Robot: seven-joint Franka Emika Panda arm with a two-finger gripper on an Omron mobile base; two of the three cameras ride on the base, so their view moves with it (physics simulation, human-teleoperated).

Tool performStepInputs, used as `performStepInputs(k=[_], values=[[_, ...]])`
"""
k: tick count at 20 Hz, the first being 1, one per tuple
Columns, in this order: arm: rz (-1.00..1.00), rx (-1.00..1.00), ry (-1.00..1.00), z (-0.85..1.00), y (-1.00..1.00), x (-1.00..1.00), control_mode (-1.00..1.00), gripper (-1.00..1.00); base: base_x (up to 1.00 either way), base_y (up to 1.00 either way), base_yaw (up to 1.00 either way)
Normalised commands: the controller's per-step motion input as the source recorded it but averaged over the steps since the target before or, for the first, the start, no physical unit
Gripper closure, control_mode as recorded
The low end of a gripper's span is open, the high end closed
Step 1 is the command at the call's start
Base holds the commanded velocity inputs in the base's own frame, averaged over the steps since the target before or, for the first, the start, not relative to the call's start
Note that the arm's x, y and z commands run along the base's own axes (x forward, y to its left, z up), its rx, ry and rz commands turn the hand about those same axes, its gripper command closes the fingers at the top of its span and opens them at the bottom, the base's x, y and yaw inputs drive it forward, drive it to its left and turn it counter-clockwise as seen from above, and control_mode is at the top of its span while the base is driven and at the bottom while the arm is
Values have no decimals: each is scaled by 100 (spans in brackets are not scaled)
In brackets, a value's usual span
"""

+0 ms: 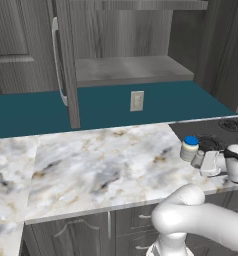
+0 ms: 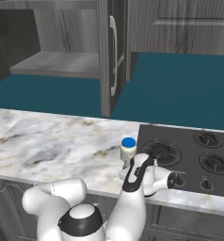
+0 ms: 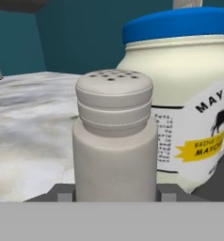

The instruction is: Take 2 condiments from the cabinet and move them on the counter near the stove.Make sure the condiments are lined up with each other, next to each other.

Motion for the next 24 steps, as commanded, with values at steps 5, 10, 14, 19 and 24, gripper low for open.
performStepInputs(k=[5, 10, 14, 19, 24], values=[[0, 0, 0, -9, -6, 22, -100, 100, 0, 0, 0], [0, 1, 0, -8, -11, 24, -100, 100, 0, 0, 0], [0, 0, 0, -9, -9, 10, -100, 100, 0, 0, 0], [0, 1, 0, -7, -8, 13, -100, 100, 0, 0, 0], [0, 1, 0, -15, -4, 12, -100, -100, 0, 0, 0]])
